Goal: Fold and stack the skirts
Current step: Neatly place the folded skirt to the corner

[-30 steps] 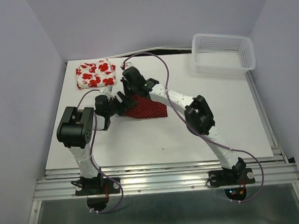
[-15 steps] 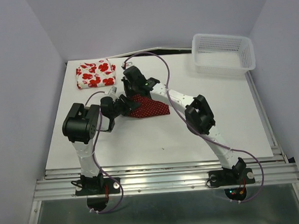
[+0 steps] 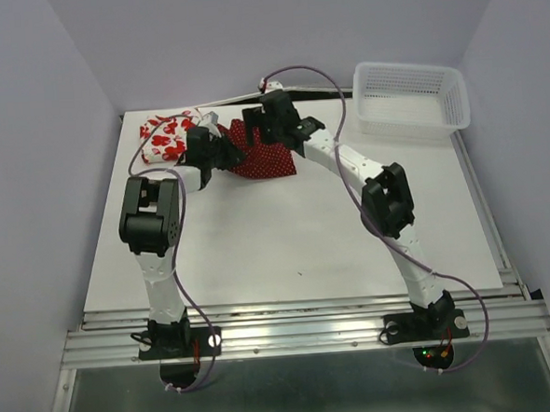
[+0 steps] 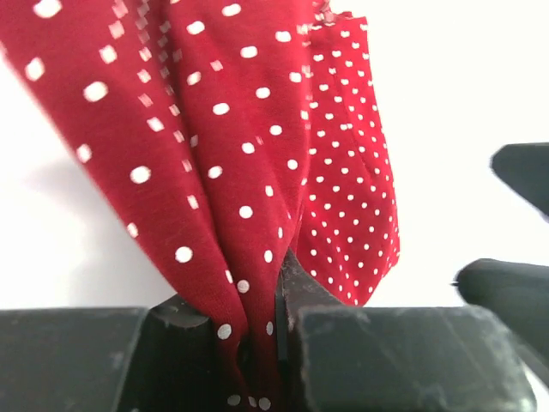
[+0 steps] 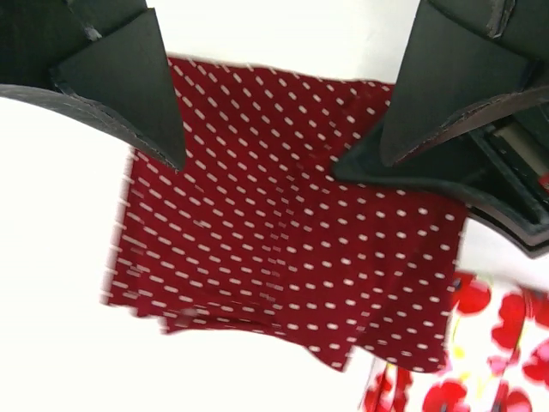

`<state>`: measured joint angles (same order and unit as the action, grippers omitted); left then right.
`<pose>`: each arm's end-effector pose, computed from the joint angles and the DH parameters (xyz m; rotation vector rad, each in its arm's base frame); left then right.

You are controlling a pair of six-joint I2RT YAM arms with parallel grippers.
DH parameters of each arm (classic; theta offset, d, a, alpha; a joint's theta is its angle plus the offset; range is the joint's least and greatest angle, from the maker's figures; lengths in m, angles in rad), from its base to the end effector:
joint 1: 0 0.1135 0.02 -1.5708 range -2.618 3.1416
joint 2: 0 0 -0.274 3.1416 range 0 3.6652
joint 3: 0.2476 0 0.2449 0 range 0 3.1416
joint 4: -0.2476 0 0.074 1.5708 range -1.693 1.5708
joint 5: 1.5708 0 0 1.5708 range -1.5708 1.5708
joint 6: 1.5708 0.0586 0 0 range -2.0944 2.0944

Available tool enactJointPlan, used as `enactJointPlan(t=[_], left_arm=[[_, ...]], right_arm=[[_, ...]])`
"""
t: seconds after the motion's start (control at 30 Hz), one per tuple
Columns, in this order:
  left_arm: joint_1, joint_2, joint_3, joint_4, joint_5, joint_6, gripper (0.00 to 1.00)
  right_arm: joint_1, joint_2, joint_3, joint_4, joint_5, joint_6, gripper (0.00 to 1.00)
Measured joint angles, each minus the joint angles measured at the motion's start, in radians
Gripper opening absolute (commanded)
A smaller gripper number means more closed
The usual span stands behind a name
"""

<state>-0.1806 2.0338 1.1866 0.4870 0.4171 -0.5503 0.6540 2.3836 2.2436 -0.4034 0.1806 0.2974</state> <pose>0.4521 -0.1067 0.1755 -0.0790 2.0007 -0.8815 0.4629 0.3415 0.2601 -0.2700 2.1102 0.3780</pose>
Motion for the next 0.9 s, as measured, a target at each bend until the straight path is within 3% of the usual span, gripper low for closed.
enactJointPlan(t=[0.37, 0.53, 0.9], left_arm=[[0.008, 0.169, 0.534, -0.435, -0.148, 0.507, 0.00], [0.041, 0.233, 0.707, -0.578, -0.166, 0.633, 0.00], [0.148, 0.242, 0.776, -0.650, -0.182, 0.758, 0.00]], right_arm=[[-0.130, -0.175, -0.091, 0.015, 0.021, -0.048, 1.00], [-0.127, -0.182, -0.122, 0.016, 0.013, -0.051, 1.00], [-0.117, -0.182, -0.134, 0.015, -0.005, -0.058, 1.00]])
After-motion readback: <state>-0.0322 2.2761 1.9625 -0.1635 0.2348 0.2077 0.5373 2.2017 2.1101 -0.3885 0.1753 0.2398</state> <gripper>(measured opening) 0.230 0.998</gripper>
